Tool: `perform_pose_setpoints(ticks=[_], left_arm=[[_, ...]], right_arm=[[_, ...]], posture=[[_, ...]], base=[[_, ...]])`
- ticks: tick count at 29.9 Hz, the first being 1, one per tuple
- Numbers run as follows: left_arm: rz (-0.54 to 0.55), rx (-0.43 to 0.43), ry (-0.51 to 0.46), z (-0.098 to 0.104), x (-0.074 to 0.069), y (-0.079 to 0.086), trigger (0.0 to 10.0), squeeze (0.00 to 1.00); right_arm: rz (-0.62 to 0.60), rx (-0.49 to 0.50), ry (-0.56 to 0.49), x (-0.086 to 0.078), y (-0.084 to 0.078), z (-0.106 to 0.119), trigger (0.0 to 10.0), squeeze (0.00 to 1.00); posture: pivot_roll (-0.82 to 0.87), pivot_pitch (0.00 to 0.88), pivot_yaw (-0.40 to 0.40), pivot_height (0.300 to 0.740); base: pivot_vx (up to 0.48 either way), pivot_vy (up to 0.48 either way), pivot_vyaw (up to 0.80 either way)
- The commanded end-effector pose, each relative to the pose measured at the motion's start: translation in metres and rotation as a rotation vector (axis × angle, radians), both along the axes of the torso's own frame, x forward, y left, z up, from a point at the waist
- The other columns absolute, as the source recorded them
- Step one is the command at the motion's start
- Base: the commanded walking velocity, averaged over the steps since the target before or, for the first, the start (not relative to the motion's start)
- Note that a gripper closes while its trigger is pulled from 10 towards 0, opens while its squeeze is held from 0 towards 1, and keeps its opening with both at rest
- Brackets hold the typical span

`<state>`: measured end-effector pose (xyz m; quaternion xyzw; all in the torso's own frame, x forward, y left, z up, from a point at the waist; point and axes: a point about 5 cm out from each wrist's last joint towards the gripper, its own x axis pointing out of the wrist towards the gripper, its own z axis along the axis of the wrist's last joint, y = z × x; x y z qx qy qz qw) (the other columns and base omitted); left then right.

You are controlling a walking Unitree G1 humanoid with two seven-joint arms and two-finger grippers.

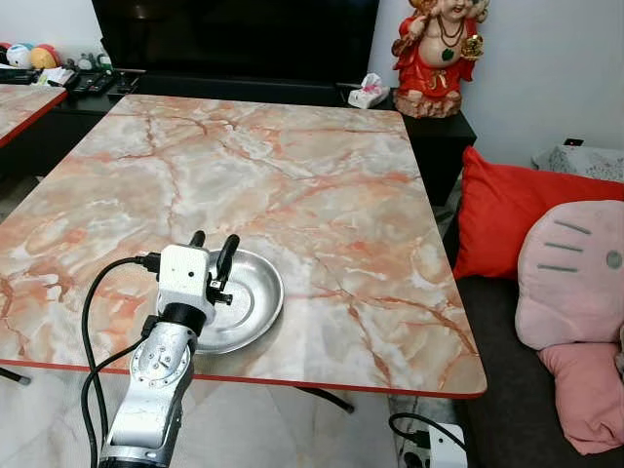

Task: Setting the table

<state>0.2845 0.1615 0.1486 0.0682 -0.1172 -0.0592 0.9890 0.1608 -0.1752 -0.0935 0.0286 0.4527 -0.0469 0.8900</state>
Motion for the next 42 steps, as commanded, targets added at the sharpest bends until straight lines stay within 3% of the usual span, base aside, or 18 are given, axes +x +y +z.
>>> perform_pose_setpoints(ticks=[1,27,42], left_arm=[[0.002,0.008,-0.02,0.003,0.001,0.001,10.0,0.0],[0.065,-0.012,-0.034,0.011,0.006,0.009,10.0,0.0],[0.073,-0.029,-0.033,0.013,0.008,0.009,10.0,0.0]], right_arm=[[0.009,-0.004,0.012,-0.003,0.0,-0.001,10.0,0.0],[-0.024,0.005,-0.027,0.008,-0.003,0.004,10.0,0.0],[-0.019,0.003,-0.012,0.006,-0.003,0.003,10.0,0.0]], posture=[[0.13,0.0,-0.058,0.74],[0.14,0.015,-0.053,0.74],[0.14,0.018,-0.053,0.74]], base=[[0.0,0.48,0.0],[0.0,0.48,0.09],[0.0,0.48,0.0]])
